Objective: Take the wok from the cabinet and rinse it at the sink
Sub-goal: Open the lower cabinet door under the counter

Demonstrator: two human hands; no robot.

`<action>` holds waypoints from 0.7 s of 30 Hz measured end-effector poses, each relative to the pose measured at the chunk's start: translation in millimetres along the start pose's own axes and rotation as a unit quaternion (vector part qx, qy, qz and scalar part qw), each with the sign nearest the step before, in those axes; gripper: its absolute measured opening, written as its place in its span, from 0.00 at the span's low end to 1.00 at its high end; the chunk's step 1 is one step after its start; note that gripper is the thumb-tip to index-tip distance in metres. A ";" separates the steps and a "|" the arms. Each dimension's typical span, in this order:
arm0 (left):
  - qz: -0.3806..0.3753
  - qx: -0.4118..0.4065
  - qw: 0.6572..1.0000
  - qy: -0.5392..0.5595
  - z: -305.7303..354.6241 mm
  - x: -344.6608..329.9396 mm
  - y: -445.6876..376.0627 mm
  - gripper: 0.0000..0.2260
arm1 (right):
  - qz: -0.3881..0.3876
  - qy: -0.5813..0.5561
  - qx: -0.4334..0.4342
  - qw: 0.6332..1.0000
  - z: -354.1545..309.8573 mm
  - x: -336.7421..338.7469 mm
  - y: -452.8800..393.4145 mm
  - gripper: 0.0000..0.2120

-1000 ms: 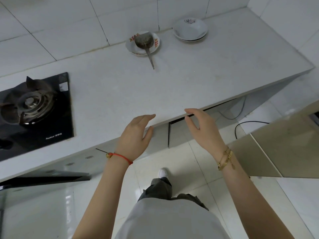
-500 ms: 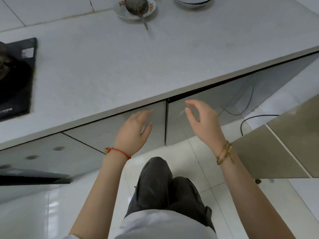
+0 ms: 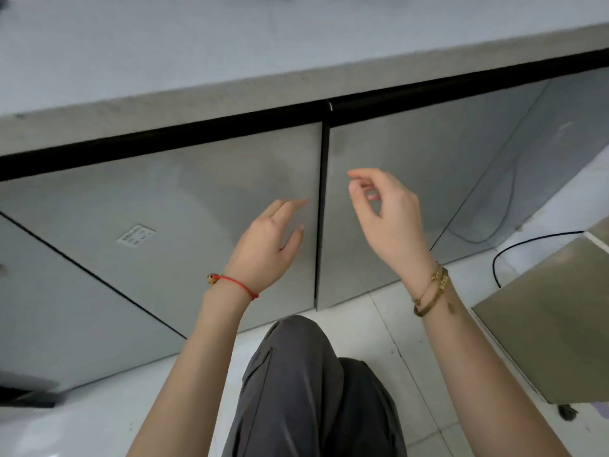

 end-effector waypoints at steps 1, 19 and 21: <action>0.007 -0.006 1.000 -0.003 -2.8 -5.2 0.1 0.19 | 0.007 -0.001 0.009 1.000 3.2 -3.3 2.9 0.11; 0.069 -0.038 0.997 0.010 -0.2 -18.8 -18.7 0.20 | 0.047 -0.128 0.007 0.991 -8.9 16.2 -37.8 0.09; 0.070 -0.040 0.997 0.013 2.3 -19.4 -21.4 0.20 | 0.035 -0.169 -0.010 0.985 -9.4 9.9 -48.7 0.07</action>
Point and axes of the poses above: each hand's wrist, its own y-axis away from the middle knuckle, its own x-axis out of the back of the hand, z = x × y, the point moved 10 cm from there along -y, towards the middle knuckle, and after that the axes turned 9 degrees about -z, right-handed, at the moved point
